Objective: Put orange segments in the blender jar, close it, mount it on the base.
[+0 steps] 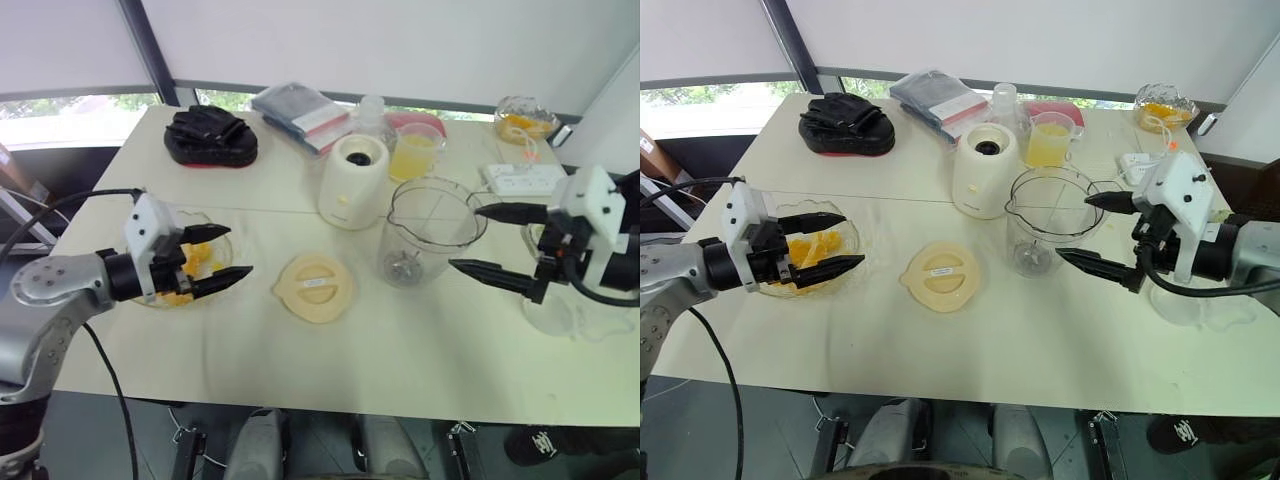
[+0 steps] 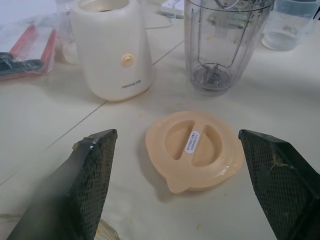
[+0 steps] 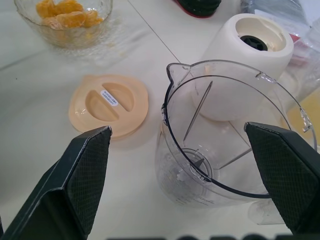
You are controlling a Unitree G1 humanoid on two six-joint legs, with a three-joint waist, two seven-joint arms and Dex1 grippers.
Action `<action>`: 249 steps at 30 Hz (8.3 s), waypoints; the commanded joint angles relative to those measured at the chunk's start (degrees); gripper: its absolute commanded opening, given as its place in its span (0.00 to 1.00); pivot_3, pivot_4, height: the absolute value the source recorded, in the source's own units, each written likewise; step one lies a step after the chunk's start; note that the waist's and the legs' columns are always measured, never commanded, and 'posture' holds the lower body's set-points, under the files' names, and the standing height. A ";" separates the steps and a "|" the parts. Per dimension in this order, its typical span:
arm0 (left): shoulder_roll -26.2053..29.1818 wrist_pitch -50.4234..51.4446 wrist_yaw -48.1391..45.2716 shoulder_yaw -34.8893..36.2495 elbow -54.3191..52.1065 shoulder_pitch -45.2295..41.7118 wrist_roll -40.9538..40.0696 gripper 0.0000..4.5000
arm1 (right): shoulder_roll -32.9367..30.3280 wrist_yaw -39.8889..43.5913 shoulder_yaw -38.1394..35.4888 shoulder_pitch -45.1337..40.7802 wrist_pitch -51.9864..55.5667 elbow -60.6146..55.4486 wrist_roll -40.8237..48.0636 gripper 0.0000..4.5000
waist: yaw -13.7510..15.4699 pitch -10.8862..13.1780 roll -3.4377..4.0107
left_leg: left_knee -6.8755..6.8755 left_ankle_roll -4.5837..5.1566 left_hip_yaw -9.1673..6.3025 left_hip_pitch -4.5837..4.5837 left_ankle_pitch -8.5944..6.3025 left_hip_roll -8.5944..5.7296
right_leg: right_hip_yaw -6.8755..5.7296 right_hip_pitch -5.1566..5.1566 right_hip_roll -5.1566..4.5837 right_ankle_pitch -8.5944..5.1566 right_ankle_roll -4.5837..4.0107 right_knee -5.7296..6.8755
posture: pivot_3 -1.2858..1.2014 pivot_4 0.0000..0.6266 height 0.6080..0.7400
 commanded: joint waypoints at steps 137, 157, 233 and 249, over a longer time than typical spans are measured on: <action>-15.24 23.04 3.38 6.10 28.13 -20.95 10.70 0.00 | 12.31 -12.00 14.38 -3.66 -0.70 -7.64 -1.82 1.00 | 0.09 -0.03 -0.58 | 1.03 -0.10 -0.22 -0.01 0.07 -0.02 | -0.06 -0.12 0.00 0.10 0.23 1.41 | 0.52 0.24 1.00; -18.98 16.54 3.10 -3.30 42.02 -51.70 5.70 0.00 | 13.89 -16.44 6.87 6.09 1.49 -13.22 -1.84 1.00 | 0.18 -0.01 -0.62 | 1.04 -0.10 -0.23 -0.02 0.07 -0.19 | -0.06 -0.08 0.16 0.11 0.25 1.34 | 0.52 0.24 1.00; -27.47 -5.42 -26.48 -25.20 30.21 -31.37 19.23 0.76 | 35.43 -40.09 -8.04 35.23 -18.30 -10.47 -19.93 1.00 | 0.61 -0.19 -0.24 | 0.98 0.22 -0.18 -0.10 -0.12 -0.03 | 0.06 0.10 0.13 0.01 0.13 0.76 | 0.52 0.24 1.00; -29.01 -7.31 -24.26 -29.55 25.67 -28.50 17.66 0.76 | 51.95 -43.56 -15.19 42.18 -30.70 -2.99 -26.16 1.00 | 0.30 -0.38 0.11 | 1.02 0.23 -0.16 -0.02 -0.12 -0.08 | 0.06 0.16 0.19 0.00 0.09 0.76 | 0.52 0.24 1.00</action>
